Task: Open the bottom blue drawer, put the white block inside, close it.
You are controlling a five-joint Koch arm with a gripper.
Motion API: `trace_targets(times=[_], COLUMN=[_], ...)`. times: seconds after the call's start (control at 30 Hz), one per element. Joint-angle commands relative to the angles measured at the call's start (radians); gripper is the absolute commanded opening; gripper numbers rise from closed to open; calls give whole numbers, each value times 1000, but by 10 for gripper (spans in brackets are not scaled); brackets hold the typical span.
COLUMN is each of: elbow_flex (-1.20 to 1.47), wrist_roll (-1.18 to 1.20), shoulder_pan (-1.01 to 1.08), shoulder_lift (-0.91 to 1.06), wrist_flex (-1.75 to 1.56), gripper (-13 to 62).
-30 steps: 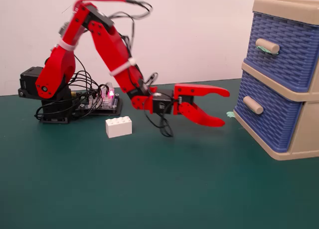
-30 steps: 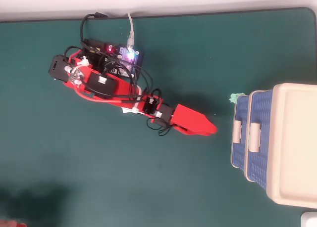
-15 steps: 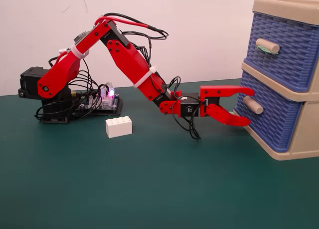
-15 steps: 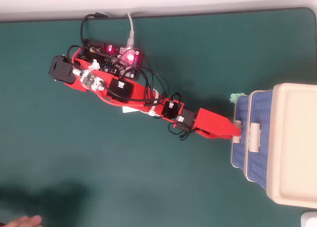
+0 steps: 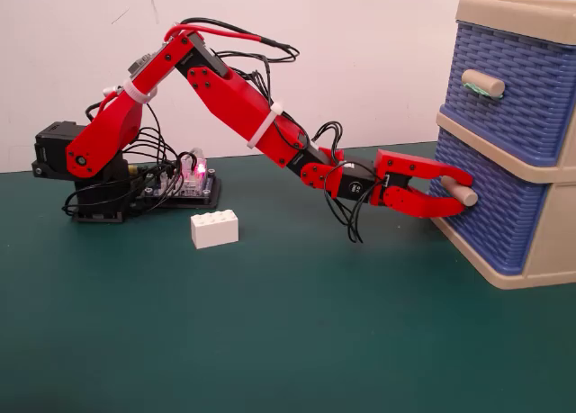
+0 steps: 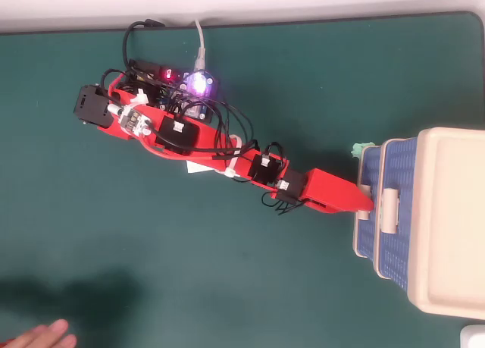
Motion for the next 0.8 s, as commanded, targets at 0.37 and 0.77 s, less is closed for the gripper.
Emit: trace_targets(times=[0.37, 0.77], elbow_flex=[295, 939], wrist_roll=[11, 15], shoulder_pan=[-25, -3], shoulder_lift=[314, 824], wrist_flex=[6, 6], gripper=[-81, -54])
